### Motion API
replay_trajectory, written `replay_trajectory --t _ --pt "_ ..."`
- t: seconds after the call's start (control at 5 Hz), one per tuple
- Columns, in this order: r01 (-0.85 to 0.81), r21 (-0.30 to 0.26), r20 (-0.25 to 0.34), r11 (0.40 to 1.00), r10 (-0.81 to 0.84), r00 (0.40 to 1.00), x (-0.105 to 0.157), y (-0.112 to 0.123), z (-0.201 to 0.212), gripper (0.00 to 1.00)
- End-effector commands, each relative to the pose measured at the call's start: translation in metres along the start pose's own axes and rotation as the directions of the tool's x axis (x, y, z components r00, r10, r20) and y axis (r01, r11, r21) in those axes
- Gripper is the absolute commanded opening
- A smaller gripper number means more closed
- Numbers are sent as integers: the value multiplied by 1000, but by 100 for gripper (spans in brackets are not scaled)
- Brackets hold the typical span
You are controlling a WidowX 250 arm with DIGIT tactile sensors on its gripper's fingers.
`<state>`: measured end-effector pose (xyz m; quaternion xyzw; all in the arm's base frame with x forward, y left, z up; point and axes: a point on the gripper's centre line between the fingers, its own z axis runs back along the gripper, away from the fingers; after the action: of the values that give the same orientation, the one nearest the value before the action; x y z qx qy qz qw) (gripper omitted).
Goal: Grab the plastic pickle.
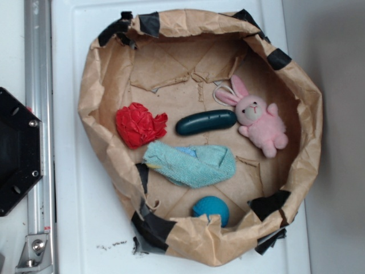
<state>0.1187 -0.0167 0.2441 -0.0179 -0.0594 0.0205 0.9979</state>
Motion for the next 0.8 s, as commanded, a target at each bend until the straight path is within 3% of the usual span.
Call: replay_trajectory --t 0.0,0.2,0.4,0.6 --pt "0 0 0 1000 0 1000 0 0 0 100" --pt "-89 -33 137 996 92 986 46 35 -49 100" --pt "-54 -38 181 998 60 982 77 44 -68 100" --pt "-61 -39 136 997 65 989 102 43 -112 100"
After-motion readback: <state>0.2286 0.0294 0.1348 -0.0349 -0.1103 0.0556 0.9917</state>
